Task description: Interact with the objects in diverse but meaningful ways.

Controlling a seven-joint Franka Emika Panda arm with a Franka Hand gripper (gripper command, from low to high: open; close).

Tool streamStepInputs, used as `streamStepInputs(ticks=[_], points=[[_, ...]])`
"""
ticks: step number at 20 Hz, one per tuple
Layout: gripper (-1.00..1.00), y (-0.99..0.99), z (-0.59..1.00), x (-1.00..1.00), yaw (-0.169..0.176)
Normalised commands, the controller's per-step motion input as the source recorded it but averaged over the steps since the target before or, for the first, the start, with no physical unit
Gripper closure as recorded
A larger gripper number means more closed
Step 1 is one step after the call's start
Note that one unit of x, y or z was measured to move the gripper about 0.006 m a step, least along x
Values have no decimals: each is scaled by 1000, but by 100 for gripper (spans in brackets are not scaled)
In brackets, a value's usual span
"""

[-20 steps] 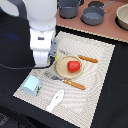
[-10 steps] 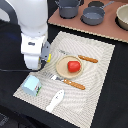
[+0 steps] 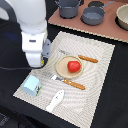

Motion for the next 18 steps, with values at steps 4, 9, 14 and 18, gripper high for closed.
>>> streamStepInputs(ticks=[4, 9, 14, 18], points=[[-100, 68, 1000, 785, -70], [-100, -54, 750, 975, -47], [-100, -188, 679, 969, -65], [-100, -196, 604, 987, -57]])
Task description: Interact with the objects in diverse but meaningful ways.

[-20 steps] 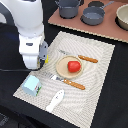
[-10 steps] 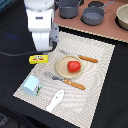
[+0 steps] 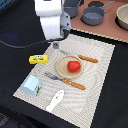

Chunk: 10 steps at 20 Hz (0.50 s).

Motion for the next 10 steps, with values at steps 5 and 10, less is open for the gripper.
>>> streamStepInputs(ticks=[5, 10], points=[[-100, -84, 348, 1000, -1], [-100, -21, 29, 1000, 0]])
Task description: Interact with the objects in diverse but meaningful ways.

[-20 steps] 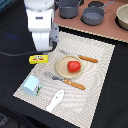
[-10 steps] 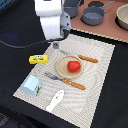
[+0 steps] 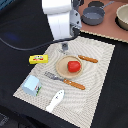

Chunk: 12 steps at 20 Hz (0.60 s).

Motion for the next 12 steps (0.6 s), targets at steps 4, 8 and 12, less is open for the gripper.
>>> streamStepInputs(ticks=[4, 8, 12], points=[[-100, 0, -41, 996, -1], [-100, 0, -130, 815, -2], [-100, 0, -249, 310, 0]])
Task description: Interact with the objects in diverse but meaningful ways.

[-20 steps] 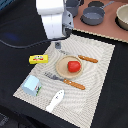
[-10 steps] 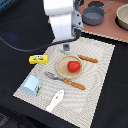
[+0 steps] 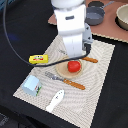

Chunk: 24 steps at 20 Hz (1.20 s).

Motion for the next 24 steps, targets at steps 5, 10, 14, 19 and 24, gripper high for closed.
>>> streamStepInputs(ticks=[5, 10, 14, 19, 24], points=[[-100, 0, -321, 66, 0], [-100, 0, -279, 23, 0], [-100, 0, -164, 353, -1], [-100, 21, -46, 558, -19], [-100, 30, -24, 569, -21]])
